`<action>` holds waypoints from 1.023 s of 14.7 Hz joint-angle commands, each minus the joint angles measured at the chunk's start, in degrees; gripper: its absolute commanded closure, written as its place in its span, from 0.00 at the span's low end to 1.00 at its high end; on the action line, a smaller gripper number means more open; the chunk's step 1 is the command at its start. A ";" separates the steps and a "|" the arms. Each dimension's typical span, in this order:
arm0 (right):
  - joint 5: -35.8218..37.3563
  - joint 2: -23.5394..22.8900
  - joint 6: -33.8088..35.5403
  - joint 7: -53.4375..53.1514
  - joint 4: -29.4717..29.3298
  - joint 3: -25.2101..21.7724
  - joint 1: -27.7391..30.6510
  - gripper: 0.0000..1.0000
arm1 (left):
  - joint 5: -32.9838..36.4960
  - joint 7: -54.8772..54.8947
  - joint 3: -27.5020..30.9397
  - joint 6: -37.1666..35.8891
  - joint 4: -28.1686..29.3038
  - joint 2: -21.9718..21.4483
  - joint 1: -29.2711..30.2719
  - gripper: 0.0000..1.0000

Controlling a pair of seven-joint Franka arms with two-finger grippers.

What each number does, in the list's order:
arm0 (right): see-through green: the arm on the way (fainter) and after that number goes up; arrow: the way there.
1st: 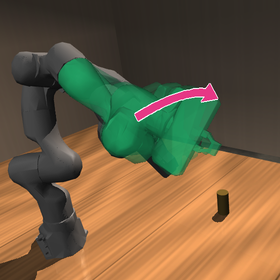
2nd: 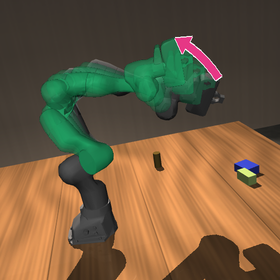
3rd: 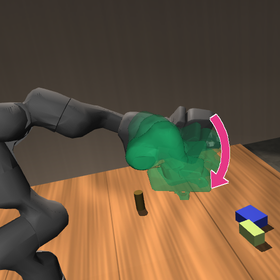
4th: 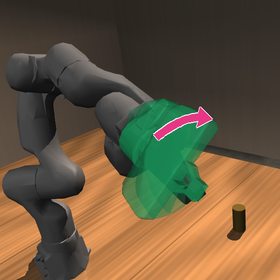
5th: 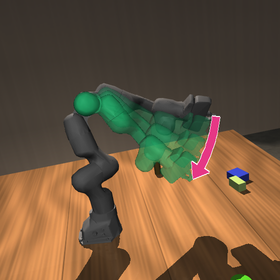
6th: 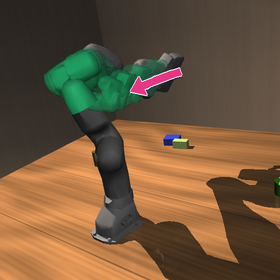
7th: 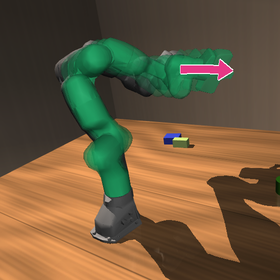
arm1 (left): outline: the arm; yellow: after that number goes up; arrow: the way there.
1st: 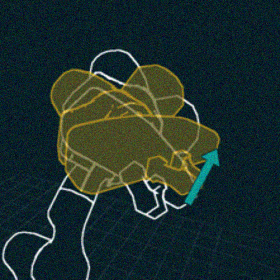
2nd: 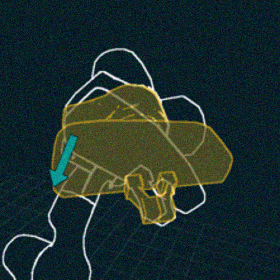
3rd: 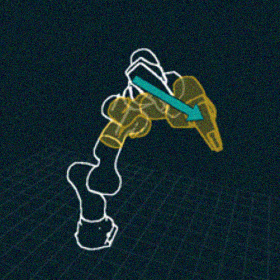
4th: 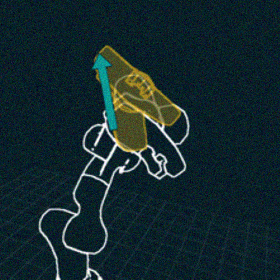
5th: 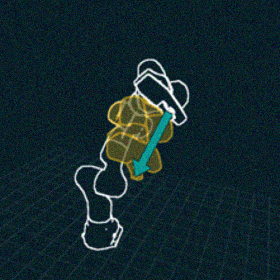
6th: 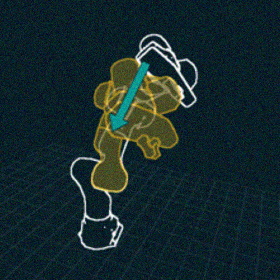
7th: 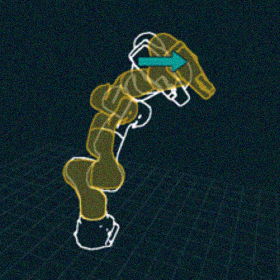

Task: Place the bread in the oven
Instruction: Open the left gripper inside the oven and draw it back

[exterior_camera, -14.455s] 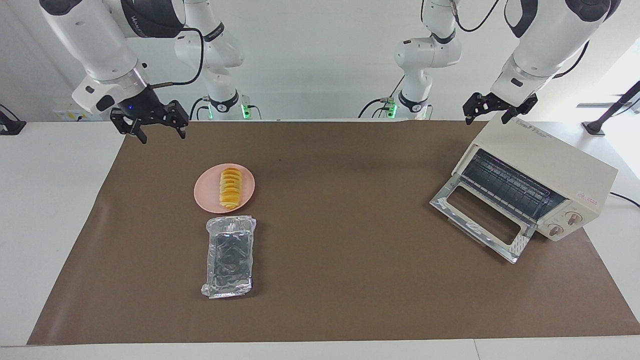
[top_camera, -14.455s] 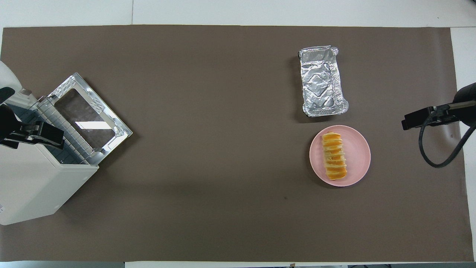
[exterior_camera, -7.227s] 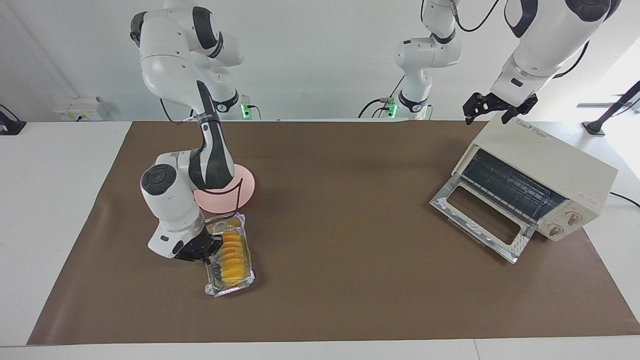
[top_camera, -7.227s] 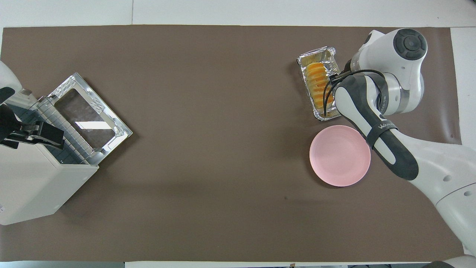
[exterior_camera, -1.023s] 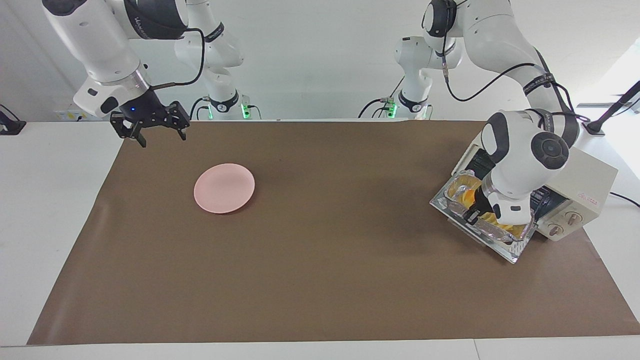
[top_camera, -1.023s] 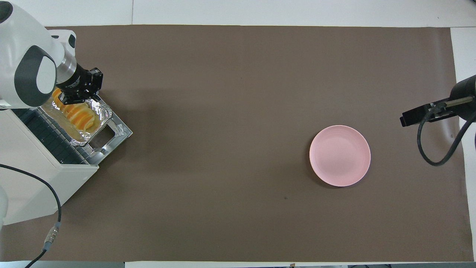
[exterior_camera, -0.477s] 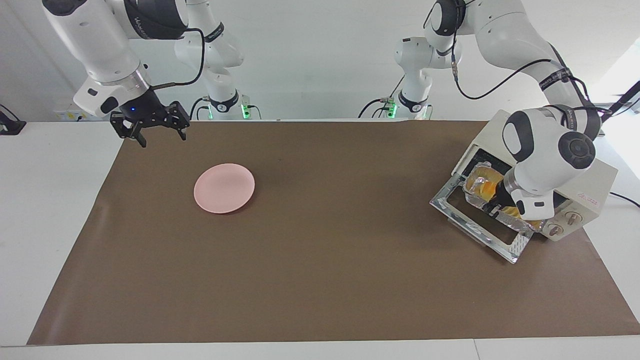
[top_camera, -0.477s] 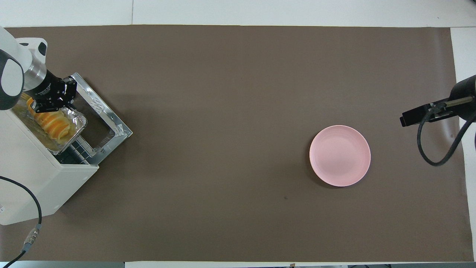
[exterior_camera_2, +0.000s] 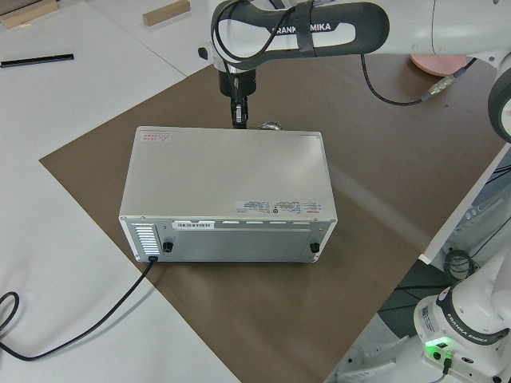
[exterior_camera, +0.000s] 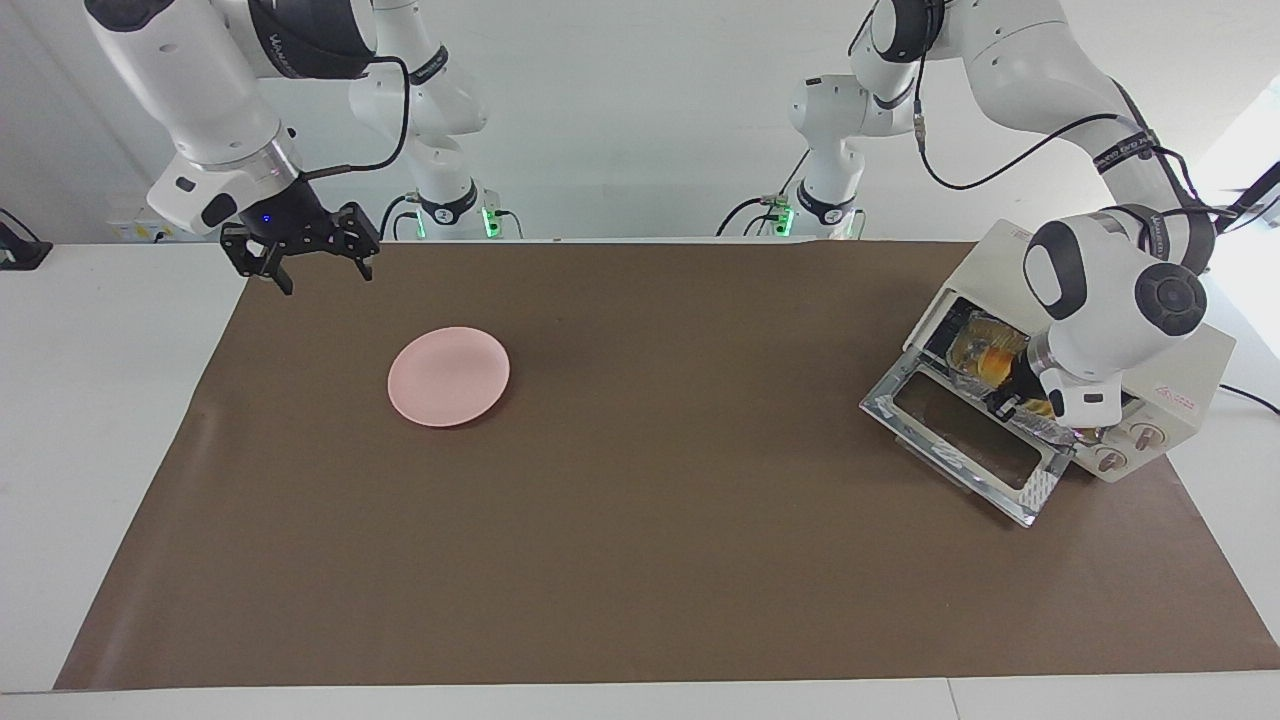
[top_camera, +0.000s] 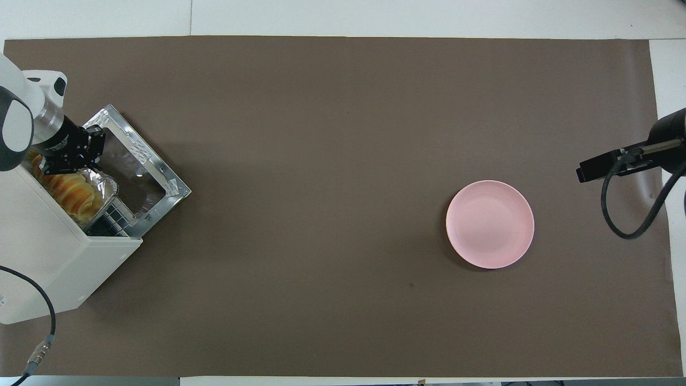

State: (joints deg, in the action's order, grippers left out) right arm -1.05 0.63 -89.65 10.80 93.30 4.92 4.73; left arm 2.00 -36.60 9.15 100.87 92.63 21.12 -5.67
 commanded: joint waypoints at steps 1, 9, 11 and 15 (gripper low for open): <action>0.17 0.95 0.09 0.63 0.92 0.62 0.81 0.00 | 1.43 -1.28 -0.09 0.73 2.64 -2.22 -1.28 1.00; 0.17 0.95 0.00 0.63 0.92 0.62 0.81 0.00 | 4.77 -0.58 -0.09 -1.56 3.87 -3.10 -0.66 1.00; 0.17 0.95 0.09 0.63 0.92 0.62 0.81 0.00 | 4.86 -0.58 -0.09 -1.38 4.74 -3.45 -0.75 1.00; 0.17 0.95 0.00 0.72 0.92 0.62 0.81 0.00 | 4.86 0.03 -0.09 -0.77 6.24 -3.89 -0.75 1.00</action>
State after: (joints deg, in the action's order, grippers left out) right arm -1.05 0.63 -89.65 10.80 93.30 4.92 4.73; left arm 5.49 -36.79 9.06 99.59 95.62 19.65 -6.23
